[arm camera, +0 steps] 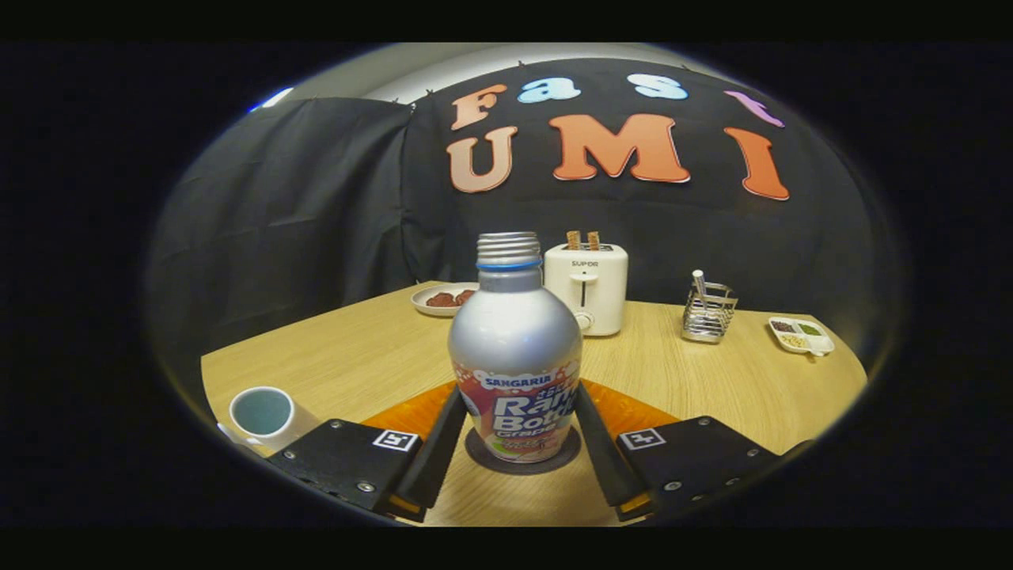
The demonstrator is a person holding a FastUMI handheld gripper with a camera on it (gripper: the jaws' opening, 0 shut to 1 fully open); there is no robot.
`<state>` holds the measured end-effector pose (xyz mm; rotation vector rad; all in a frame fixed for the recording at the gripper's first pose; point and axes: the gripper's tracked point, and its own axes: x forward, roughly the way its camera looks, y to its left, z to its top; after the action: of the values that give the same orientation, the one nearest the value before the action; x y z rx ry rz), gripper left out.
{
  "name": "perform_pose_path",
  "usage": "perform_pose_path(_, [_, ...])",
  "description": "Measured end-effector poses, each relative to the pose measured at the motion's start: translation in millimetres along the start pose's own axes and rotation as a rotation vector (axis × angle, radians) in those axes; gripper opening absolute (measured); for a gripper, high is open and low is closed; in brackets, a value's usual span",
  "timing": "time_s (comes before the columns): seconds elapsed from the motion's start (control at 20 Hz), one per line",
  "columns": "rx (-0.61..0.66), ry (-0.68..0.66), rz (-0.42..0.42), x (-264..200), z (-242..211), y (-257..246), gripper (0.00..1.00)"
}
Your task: Take the bottle from table, then pour the juice into the cup, finally place the bottle on the coaster
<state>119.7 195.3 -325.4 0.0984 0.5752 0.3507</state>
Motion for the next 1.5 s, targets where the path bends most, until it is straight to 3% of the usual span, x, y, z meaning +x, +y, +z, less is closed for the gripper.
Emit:
perform_pose_path(0.55, [-0.006, -0.022, 0.005, -16.2, 6.5, 3.4, 0.81])
perform_pose_path(0.7, [-0.002, -0.056, -0.010, -30.0, 18.7, -2.8, 0.95])
perform_pose_path(1.05, [-0.013, -0.230, -0.109, -114.4, 78.9, -26.2, 0.97])
perform_pose_path(1.5, [0.017, -0.368, -0.209, -207.3, 123.4, -44.5, 0.97])
